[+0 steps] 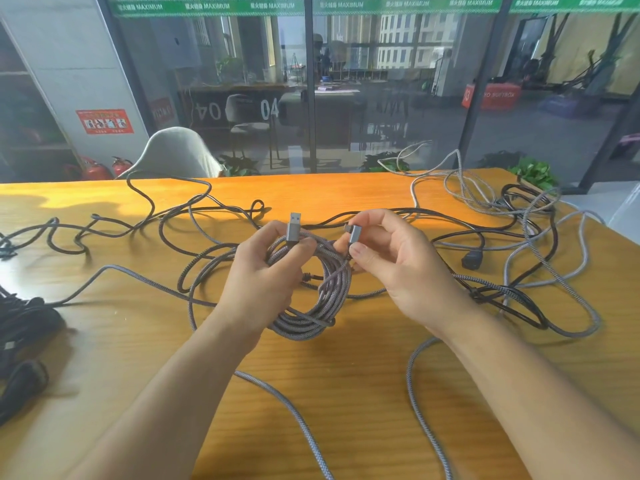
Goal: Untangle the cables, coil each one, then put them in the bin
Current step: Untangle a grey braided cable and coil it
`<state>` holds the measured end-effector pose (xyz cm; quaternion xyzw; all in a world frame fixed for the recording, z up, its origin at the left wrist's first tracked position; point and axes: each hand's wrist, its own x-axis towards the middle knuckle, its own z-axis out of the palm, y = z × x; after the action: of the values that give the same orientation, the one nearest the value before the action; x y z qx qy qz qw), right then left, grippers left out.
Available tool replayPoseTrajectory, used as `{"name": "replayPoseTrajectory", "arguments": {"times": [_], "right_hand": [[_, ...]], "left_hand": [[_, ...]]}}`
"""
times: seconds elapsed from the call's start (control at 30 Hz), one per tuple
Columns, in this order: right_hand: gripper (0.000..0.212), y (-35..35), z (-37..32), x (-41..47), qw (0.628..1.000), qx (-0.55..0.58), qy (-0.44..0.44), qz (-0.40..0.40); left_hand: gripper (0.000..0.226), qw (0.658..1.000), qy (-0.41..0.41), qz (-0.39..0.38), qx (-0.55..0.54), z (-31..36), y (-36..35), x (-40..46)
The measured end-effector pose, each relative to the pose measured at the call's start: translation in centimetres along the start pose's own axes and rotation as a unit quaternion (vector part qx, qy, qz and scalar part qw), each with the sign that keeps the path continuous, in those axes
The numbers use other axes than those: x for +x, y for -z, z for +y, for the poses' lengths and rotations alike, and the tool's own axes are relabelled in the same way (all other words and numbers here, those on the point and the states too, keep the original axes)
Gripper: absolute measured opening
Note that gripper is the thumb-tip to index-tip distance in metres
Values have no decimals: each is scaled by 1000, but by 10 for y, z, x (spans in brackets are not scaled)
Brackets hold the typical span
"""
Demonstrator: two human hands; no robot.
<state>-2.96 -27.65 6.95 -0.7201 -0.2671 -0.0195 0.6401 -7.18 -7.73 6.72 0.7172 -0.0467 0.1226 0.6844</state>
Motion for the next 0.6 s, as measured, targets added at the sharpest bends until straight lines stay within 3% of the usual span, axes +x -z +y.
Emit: {"name": "replayPoseTrajectory", "arguments": {"times": [0.2, 0.6], "right_hand": [[27, -10, -4, -1, 964, 251, -56, 64], [18, -17, -8, -4, 965, 225, -19, 136]], "left_hand": [[22, 999, 9, 31, -34, 3, 2, 1], [24, 998, 9, 50, -33, -4, 6, 4]]}}
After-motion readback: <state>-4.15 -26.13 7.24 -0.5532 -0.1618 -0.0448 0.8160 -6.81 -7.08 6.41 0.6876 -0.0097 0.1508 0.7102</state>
